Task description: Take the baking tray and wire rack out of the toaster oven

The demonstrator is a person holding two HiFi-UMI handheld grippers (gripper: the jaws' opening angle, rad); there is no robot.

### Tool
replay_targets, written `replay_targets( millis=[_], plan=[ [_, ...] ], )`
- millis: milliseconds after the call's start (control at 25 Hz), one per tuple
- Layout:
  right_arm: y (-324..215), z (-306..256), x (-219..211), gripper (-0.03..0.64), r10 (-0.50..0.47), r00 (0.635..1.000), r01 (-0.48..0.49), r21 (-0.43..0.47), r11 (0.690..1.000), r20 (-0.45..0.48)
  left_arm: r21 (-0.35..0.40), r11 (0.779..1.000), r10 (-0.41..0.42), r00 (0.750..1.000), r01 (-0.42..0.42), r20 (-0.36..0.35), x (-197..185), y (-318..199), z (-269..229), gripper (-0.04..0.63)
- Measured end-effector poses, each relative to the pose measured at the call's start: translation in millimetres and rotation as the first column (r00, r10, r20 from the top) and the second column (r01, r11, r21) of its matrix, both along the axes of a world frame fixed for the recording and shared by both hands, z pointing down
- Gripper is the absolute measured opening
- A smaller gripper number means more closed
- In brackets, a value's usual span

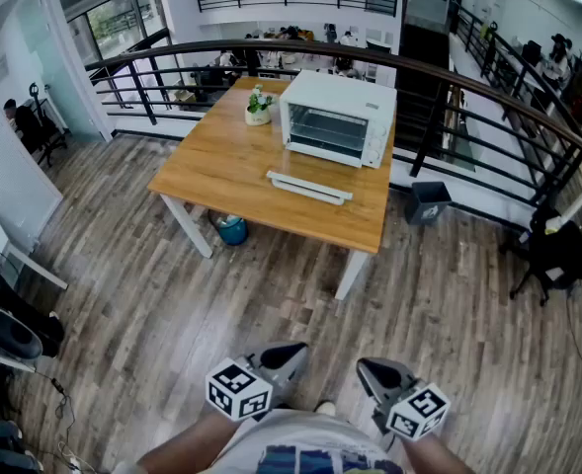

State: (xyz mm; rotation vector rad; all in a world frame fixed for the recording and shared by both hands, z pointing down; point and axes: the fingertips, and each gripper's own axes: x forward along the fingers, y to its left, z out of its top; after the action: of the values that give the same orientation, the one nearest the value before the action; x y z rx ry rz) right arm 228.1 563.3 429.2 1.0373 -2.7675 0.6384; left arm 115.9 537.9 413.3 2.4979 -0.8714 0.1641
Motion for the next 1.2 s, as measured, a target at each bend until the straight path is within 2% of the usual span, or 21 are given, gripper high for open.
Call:
replay_targets(
  millis=[160,400,600,800,1000,1200],
  plan=[
    [-19.6,-0.5,-34.6,-0.005,0.019,1.000,-0.019,0.012,1.000,0.001,-0.004,1.000,0.012,1.000,-0.013,-0.006,-35.9,-21.6,-1.6,0.003],
    [-56.1,-4.0,-93.5,-0.005,0.043,0.999,-0.043,0.000,0.999,0.002,0.060,0.995,0.081,0.997,-0.081,-0.001,-87.2,-61.8,-10.5,0.003],
    [-82.9,-1.4,-144.2,-0.003,0.087,0.996,-0.087,0.008,0.996,0.002,0.037,0.995,0.098,0.995,-0.097,-0.021,-139.0,-89.4,1.0,0.003],
    [-109.7,0.7,-178.2,0.017,0.126,0.992,-0.126,0.006,0.992,-0.016,0.018,0.994,0.105,0.994,-0.105,-0.006,-176.6,-124.3,14.7,0.005],
    [-148.2,2.8,-184.0,0.034,0.146,0.988,-0.146,-0.004,0.989,-0.040,0.006,0.997,0.074,0.997,-0.074,-0.021,-189.3,-164.9,20.1,0.009],
    [-213.1,-4.5,-174.6,0.038,0.121,0.992,-0.121,0.010,0.993,-0.035,0.006,0.998,0.067,0.998,-0.067,-0.018,-172.9,-224.0,14.5,0.049]
  ],
)
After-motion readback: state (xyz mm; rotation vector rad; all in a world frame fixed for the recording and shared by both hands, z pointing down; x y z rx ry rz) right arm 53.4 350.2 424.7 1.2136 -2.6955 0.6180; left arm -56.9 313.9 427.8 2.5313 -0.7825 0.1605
